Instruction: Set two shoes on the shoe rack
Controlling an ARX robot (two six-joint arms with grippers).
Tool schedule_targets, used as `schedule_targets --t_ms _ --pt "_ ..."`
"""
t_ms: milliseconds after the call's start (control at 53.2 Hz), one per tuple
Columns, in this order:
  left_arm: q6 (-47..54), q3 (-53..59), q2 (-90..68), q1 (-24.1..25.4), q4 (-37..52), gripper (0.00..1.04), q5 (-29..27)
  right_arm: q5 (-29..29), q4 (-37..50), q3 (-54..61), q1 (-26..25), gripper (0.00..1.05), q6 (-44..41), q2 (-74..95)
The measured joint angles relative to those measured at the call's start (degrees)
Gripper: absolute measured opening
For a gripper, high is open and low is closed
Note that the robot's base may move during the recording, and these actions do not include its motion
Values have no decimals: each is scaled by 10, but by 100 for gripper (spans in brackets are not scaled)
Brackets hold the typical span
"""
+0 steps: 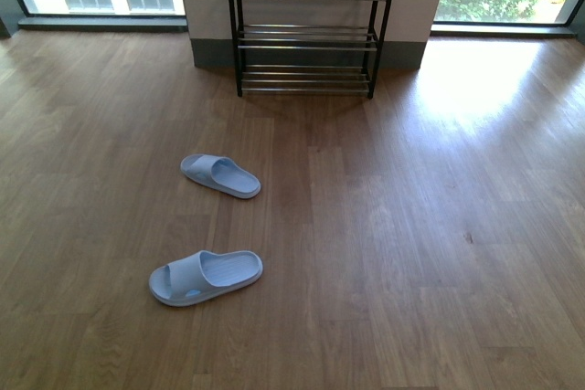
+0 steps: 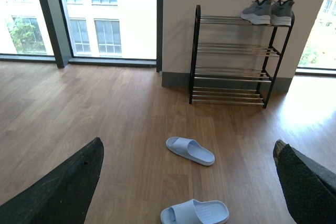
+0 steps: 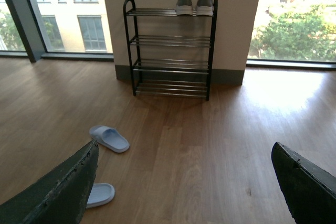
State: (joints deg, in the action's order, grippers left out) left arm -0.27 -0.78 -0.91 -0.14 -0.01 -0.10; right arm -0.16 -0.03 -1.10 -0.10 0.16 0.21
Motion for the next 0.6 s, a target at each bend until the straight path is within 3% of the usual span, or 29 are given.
schedule_targets --t_ms 601 --pt "0 0 0 0 0 95 2 4 0 0 0 96 0 0"
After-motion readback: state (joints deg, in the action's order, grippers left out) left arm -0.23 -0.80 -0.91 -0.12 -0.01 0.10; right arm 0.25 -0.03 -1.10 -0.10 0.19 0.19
